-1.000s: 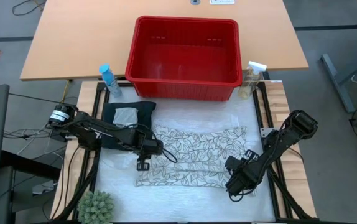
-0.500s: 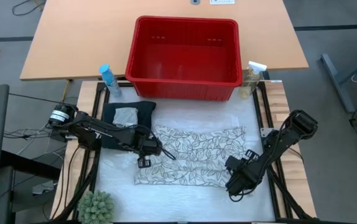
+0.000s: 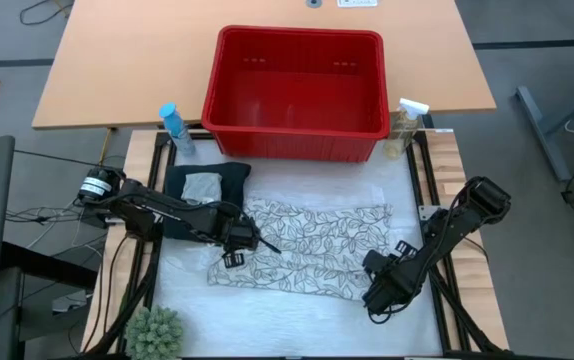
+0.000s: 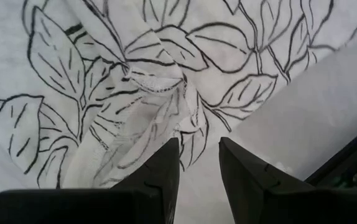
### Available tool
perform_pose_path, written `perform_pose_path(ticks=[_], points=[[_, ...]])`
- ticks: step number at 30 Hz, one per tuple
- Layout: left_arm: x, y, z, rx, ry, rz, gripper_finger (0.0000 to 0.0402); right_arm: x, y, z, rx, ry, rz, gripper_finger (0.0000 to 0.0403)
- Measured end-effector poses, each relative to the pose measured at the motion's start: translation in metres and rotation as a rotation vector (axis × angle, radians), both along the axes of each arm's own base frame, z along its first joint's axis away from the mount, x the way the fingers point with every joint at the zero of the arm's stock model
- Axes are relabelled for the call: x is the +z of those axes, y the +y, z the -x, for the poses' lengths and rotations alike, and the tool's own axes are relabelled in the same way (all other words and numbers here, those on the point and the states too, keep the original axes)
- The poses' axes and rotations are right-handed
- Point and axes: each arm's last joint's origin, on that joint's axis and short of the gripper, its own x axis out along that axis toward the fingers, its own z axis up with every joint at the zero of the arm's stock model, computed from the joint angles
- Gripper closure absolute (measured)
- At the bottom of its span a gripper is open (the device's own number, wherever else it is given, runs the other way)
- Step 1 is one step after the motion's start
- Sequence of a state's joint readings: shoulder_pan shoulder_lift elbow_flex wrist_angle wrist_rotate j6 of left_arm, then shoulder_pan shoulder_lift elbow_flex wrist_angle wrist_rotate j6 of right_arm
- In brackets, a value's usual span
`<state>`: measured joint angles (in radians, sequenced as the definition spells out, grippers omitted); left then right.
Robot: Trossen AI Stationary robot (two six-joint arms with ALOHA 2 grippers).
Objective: Fold Laundry from Bin
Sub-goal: Fold the white patterned shirt
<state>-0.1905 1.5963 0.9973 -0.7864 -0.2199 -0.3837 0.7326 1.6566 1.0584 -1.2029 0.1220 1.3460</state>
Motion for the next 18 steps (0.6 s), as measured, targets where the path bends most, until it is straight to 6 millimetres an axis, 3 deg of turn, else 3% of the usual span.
perform_pose_path(ticks=[4,8,11,13,18], points=[[0.016,-0.002,-0.005,0.041,-0.063,0.046,0.0327,0.001,0.001,0.001,-0.042,-0.04,0.013,0.0264],[0.058,-0.013,-0.016,0.03,-0.356,0.109,0.0322,0.011,0.002,0.006,-0.07,-0.085,-0.009,0.0264],[0.077,-0.028,-0.026,-0.094,-0.592,0.165,0.0322,0.026,0.0,0.016,-0.091,-0.126,-0.034,0.0264],[0.075,-0.036,-0.028,-0.176,-0.642,0.193,0.0324,0.037,-0.002,0.026,-0.128,-0.151,-0.045,0.0264],[0.042,-0.048,-0.019,-0.188,-0.566,0.236,0.0337,0.058,-0.011,0.045,-0.382,-0.225,-0.056,0.0271]])
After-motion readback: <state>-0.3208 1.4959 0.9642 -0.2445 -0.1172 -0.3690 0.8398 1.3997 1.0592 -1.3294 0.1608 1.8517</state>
